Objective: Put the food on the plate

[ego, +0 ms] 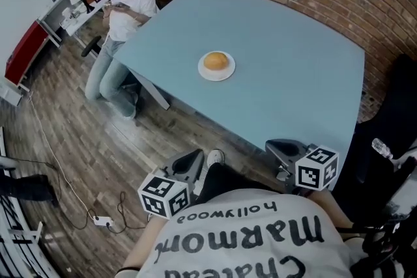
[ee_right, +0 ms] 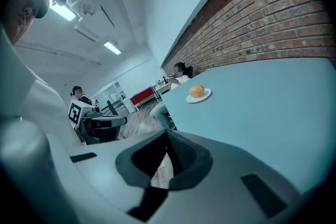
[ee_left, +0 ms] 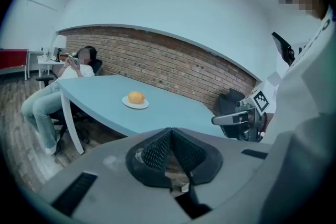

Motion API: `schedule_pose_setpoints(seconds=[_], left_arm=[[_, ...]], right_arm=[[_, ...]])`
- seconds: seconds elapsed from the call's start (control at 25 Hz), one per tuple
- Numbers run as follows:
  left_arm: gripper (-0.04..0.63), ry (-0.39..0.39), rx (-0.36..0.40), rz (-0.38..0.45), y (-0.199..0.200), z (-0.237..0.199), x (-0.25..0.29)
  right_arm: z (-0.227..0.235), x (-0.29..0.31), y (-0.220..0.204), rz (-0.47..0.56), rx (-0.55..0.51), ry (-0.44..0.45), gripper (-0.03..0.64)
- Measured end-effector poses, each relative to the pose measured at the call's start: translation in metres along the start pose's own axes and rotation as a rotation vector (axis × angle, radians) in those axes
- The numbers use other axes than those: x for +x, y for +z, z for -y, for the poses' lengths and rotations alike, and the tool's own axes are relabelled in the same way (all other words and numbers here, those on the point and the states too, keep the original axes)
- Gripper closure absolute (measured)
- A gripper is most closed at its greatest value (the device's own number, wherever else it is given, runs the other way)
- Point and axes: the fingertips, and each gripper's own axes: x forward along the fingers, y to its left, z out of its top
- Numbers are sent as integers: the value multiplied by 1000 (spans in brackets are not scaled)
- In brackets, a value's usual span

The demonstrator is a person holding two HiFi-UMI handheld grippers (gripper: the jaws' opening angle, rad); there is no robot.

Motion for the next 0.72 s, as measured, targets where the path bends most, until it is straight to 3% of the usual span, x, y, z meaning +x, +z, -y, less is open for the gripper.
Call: schedule_pose_setpoints(seconds=[0.28, 0.48, 0.72], left_arm=[[589, 2, 1, -13, -19, -6, -6], [589, 19, 55, -29, -19, -6, -9], [589, 28, -5, -20, 9, -18, -19]], right_arm=[[-1, 9, -14, -6, 11, -12, 607], [-3, 10, -15, -18, 17, -7, 607], [-12, 20, 17, -47, 12, 5, 607]])
